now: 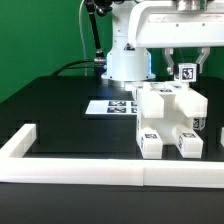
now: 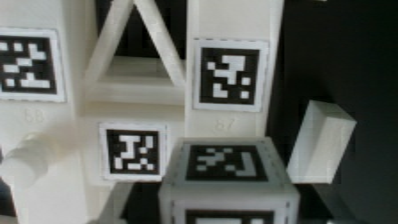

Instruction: Assemble chair

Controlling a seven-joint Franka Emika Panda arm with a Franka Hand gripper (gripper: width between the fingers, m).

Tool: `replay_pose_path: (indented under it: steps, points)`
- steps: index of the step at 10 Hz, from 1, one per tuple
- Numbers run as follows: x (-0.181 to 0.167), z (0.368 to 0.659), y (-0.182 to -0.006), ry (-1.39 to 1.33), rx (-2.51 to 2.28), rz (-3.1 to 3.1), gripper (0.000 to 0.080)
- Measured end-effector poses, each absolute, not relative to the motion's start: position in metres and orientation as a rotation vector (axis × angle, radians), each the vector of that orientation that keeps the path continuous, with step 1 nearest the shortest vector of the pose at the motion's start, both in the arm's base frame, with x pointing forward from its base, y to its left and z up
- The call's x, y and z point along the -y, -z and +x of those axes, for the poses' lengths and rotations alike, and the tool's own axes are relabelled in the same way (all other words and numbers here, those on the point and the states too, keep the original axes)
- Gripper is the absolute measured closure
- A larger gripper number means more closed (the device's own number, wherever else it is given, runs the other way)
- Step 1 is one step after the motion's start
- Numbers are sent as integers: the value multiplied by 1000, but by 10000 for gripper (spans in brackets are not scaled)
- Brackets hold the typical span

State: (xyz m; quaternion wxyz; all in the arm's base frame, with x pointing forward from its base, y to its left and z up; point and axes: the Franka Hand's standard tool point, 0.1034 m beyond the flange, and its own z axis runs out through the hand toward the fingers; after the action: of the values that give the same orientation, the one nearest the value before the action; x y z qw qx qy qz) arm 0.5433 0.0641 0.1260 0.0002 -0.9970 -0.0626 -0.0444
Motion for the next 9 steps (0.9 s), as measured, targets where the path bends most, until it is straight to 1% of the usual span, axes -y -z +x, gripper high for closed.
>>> replay_pose_path:
  steps: [3,5,9]
  points:
    - [-64,544,-124,142,203,-3134,512]
    - [-63,543,-118,127,210,-3138,512]
    - [-64,553,-119,151,213,-3141,512]
